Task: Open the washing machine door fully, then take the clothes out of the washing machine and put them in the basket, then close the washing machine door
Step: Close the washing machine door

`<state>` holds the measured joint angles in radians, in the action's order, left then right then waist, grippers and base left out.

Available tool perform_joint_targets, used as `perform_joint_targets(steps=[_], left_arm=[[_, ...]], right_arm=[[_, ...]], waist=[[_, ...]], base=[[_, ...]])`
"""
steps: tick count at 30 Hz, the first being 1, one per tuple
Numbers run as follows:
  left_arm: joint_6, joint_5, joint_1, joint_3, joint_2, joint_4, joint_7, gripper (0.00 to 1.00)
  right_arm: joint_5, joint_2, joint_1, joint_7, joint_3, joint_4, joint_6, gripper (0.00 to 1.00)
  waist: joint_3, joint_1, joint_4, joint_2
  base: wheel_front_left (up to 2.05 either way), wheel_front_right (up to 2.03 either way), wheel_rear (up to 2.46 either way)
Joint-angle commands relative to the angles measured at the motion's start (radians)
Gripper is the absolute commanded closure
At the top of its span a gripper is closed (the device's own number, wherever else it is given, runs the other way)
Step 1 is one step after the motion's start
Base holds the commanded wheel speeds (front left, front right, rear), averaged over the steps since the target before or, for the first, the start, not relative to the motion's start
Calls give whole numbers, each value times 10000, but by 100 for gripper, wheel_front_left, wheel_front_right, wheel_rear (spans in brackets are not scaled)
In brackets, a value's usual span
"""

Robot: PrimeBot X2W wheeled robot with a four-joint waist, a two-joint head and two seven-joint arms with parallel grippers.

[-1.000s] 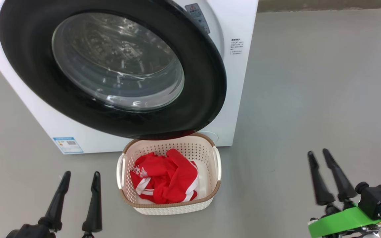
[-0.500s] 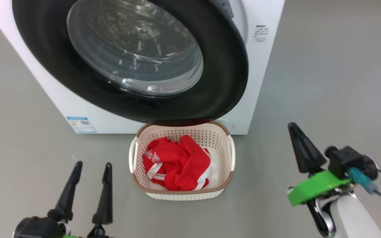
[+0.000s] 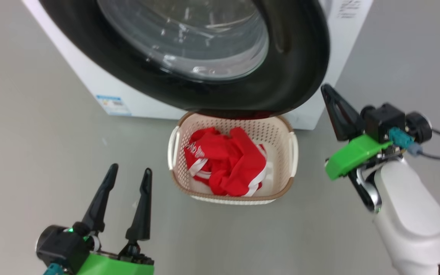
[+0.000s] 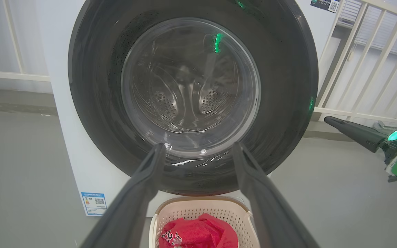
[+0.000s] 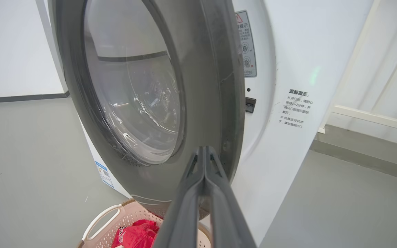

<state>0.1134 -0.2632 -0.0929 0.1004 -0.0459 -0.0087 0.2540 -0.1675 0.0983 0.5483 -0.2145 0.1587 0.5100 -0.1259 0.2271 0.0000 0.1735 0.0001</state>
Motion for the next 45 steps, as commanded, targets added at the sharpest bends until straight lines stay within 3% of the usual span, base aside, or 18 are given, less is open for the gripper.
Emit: perform_joint_targets(steps=[1, 11, 34, 45], left_arm=[[-55, -81, -334, -236, -47, -198, 78, 0], [-217, -325, -848, 216, -44, -86, 78, 0], [-165, -452, -1589, 712, -44, -184, 78, 0], [-186, -393, -1681, 655, -43, -74, 78, 0]], right_arm=[[-41, -22, 381, -120, 260, -116, -48, 100], [-185, 386, 2192, -344, 685, 1193, -48, 100], [357, 946, 5823, -469, 96, 3245, -48, 100], [365, 726, 5918, -472, 119, 3170, -48, 100]], waist=[[554, 0, 523, -1], [1275, 0, 1072, -1], [2443, 0, 1191, -1], [2259, 0, 900, -1]], base=[[0, 0, 0], [0, 0, 0], [0, 0, 0], [0, 0, 0]])
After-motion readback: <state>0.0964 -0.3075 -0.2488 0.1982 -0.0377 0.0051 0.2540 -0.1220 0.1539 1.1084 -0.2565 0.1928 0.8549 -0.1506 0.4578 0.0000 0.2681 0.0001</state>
